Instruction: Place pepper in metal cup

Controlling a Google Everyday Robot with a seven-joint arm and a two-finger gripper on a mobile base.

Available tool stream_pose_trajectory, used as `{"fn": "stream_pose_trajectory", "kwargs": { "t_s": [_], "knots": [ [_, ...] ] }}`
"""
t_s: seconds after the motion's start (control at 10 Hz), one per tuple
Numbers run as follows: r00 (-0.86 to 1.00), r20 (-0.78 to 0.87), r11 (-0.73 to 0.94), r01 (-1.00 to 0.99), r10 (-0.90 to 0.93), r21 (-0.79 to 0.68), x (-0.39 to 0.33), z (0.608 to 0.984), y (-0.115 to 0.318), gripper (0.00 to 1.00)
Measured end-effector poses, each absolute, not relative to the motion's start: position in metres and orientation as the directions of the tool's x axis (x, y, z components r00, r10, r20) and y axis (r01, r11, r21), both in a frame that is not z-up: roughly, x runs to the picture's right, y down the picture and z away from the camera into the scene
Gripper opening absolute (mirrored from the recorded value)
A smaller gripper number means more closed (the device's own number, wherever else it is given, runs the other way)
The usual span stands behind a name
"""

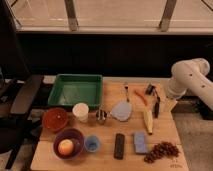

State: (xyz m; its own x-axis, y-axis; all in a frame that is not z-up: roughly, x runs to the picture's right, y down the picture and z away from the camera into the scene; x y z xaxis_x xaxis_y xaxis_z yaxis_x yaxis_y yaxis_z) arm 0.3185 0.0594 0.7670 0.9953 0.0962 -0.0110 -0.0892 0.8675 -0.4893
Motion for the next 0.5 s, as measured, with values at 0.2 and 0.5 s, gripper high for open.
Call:
{"fn": "stream_pose_trajectory", "kwargs": {
  "t_s": [0.2, 0.5],
  "knots": [
    [0.989, 0.003, 0.858, -0.127, 0.148, -0.498, 0.3053, 0.7860, 0.0559, 0.73],
    [0.988, 0.001, 0.855, -0.132, 0.153, -0.501, 0.3071, 0.7855, 0.0569, 0.73]
  ]
}}
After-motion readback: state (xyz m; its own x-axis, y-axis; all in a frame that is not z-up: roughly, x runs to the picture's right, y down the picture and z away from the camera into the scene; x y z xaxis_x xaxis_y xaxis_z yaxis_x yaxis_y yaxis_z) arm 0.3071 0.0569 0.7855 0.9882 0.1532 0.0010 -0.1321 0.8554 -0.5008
